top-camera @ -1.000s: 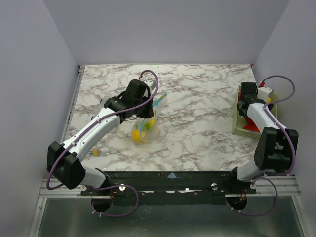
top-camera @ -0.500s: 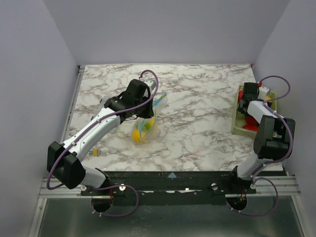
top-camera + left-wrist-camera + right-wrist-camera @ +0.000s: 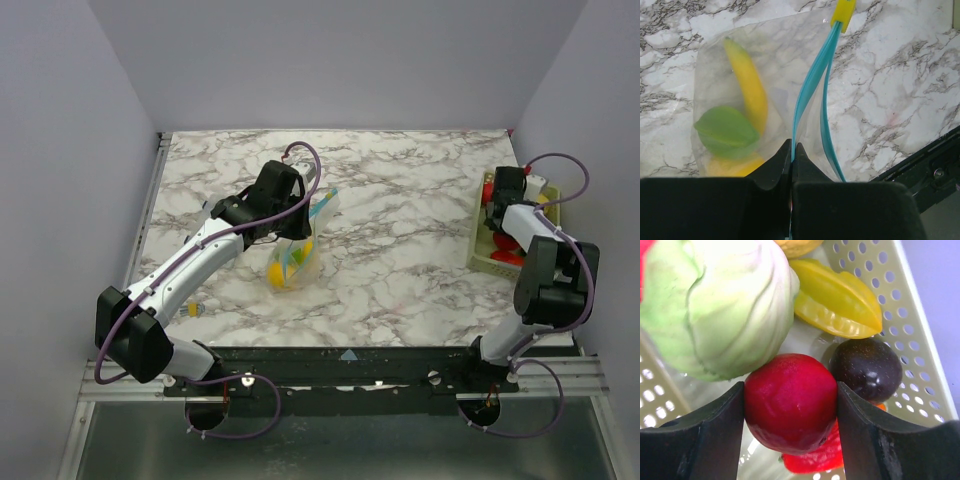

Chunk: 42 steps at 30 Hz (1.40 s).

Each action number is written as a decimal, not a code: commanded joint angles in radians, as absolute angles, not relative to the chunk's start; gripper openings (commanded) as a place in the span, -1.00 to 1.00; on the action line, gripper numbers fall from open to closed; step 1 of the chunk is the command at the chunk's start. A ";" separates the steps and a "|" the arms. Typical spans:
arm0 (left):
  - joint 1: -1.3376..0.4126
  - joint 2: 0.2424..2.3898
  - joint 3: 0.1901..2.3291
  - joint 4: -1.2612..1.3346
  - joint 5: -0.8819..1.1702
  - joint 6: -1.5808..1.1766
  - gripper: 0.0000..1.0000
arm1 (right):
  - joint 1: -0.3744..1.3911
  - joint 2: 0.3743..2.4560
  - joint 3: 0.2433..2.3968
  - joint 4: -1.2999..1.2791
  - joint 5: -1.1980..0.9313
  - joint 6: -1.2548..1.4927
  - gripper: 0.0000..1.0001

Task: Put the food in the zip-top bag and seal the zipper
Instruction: Pick up the fake fruit from the bin, then place the fake fruit in the zipper food storage bag.

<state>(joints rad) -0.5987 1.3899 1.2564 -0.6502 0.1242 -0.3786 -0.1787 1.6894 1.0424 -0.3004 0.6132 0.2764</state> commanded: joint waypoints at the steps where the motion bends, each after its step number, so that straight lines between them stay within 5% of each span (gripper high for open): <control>1: -0.598 1.391 1.263 -0.635 0.135 -0.379 -1.00 | -0.185 1.531 1.046 -0.349 0.544 0.315 -0.40; 7: -0.598 1.383 1.269 -0.640 0.130 -0.377 -1.00 | -0.185 1.324 0.998 -0.395 0.343 0.329 -0.85; 15: -0.584 1.386 1.274 -0.635 0.182 -0.379 -1.00 | -0.149 1.158 0.887 -0.159 -0.625 0.448 -0.94; 18: -0.570 1.388 1.272 -0.629 0.214 -0.383 -1.00 | 0.034 1.135 0.844 0.022 -0.768 0.512 -0.94; 29: -0.508 1.398 1.243 -0.568 0.419 -0.426 -1.00 | 0.591 1.219 0.858 0.478 -0.728 0.657 -0.98; 42: -0.472 1.419 1.205 -0.503 0.563 -0.503 -1.00 | 0.776 1.272 0.732 0.724 -0.383 0.629 -0.99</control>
<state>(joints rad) -0.4850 1.4235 1.2205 -0.5480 0.4866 -0.4667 0.7513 1.2858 0.8131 0.5434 -0.5720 0.6094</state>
